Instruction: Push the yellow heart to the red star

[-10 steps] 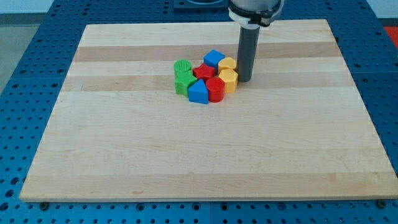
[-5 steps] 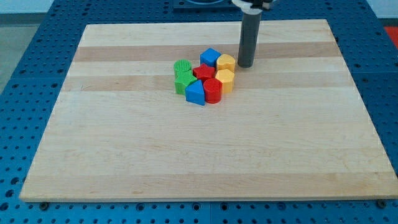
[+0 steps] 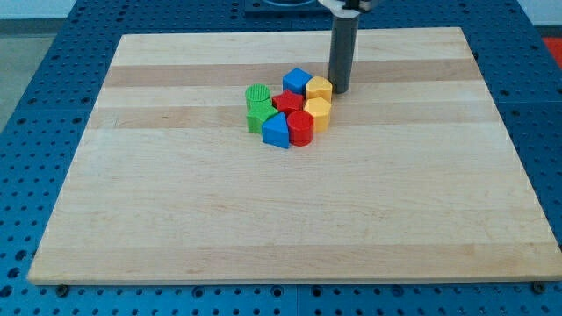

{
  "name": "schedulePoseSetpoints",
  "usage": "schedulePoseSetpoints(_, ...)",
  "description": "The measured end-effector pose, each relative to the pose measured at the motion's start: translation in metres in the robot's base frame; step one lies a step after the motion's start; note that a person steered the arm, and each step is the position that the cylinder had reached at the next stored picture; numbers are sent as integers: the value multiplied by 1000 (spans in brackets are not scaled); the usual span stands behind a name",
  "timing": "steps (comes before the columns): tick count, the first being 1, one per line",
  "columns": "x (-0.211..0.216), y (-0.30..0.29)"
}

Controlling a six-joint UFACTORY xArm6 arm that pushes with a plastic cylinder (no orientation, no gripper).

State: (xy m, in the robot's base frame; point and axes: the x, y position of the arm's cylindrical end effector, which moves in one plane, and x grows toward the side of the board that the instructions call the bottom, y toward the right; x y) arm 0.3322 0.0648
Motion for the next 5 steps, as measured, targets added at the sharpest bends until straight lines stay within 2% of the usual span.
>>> schedulePoseSetpoints(5,2,-12)
